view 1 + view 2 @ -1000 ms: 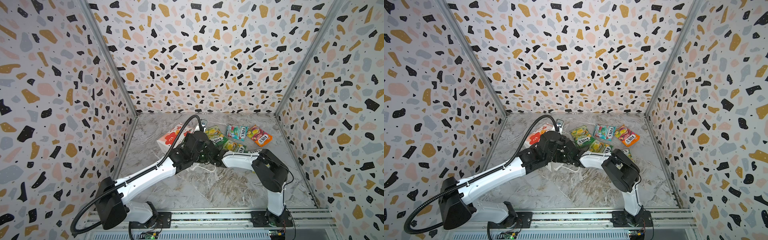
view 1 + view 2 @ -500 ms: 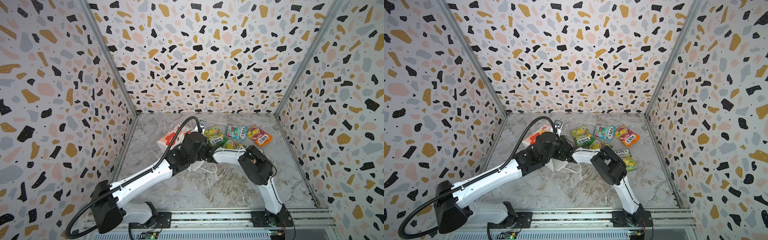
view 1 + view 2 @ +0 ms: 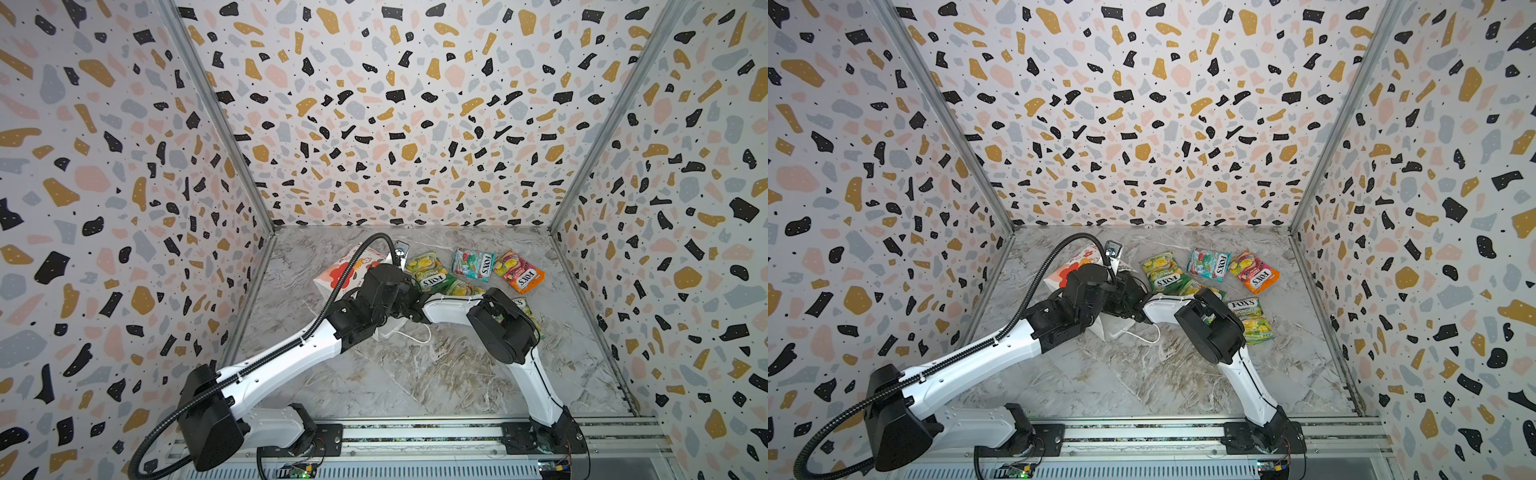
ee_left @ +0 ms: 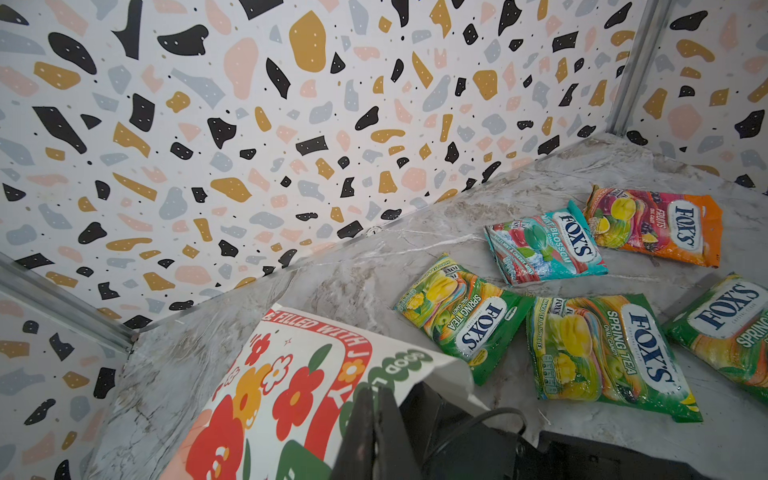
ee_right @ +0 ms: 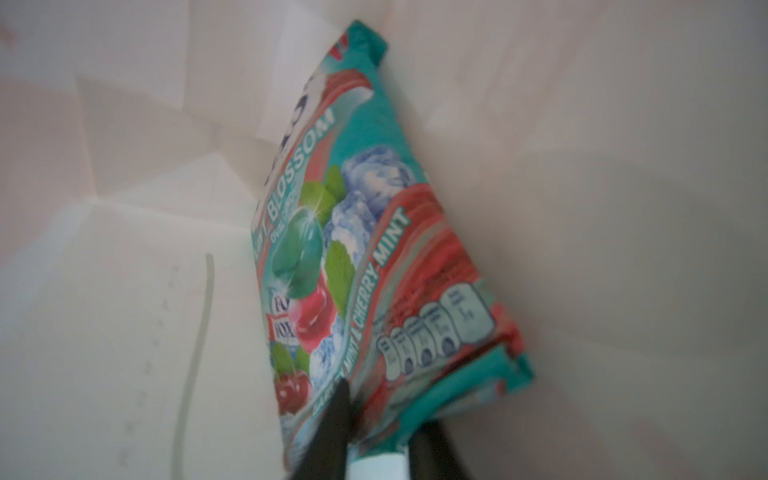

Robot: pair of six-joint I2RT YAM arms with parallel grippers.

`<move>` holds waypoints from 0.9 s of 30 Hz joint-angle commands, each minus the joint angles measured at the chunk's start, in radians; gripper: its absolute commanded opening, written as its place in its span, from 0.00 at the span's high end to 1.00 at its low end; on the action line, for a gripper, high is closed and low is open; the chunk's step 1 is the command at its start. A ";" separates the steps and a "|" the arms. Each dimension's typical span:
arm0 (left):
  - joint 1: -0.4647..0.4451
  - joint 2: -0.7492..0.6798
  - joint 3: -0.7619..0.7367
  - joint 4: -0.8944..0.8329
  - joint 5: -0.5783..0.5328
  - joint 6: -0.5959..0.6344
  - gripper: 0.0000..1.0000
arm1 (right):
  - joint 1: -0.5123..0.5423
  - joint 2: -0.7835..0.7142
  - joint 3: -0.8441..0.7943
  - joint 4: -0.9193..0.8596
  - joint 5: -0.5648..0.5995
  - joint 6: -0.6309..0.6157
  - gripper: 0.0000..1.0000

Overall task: Take the snacks out of the paper bag
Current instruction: 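Grasp the teal Mint Blossom pack inside the bag with the right gripper, then lift the teal pack out of the bag with the right gripper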

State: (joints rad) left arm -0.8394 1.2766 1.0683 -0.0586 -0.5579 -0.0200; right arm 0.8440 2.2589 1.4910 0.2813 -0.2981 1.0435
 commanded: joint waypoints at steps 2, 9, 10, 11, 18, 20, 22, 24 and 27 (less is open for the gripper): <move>0.008 -0.042 -0.016 0.088 -0.014 -0.014 1.00 | -0.007 -0.045 -0.025 0.105 -0.008 0.006 1.00; 0.017 -0.036 -0.021 0.087 -0.081 0.004 1.00 | -0.009 -0.172 -0.120 0.100 0.014 -0.050 1.00; 0.017 -0.035 -0.022 0.087 -0.096 0.005 1.00 | -0.008 -0.189 -0.135 0.097 0.016 -0.056 1.00; 0.021 -0.033 -0.022 0.087 -0.109 0.005 1.00 | -0.009 -0.210 -0.154 0.093 0.018 -0.064 1.00; 0.041 -0.025 -0.024 0.079 -0.157 -0.001 1.00 | -0.007 -0.353 -0.234 -0.001 0.025 -0.164 1.00; 0.046 -0.024 -0.026 0.077 -0.168 -0.003 1.00 | -0.008 -0.387 -0.243 -0.036 0.030 -0.194 1.00; 0.049 -0.024 -0.026 0.076 -0.171 -0.003 1.00 | -0.005 -0.418 -0.246 -0.067 0.027 -0.221 1.00; 0.051 -0.027 -0.025 0.076 -0.171 -0.005 1.00 | -0.004 -0.454 -0.253 -0.095 0.034 -0.246 1.00; 0.053 -0.028 -0.031 0.078 -0.172 -0.006 1.00 | -0.003 -0.513 -0.267 -0.127 0.050 -0.271 1.00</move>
State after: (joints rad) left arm -0.7929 1.2613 1.0515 -0.0204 -0.7013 -0.0193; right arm 0.8398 1.8355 1.2312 0.2039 -0.2680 0.8410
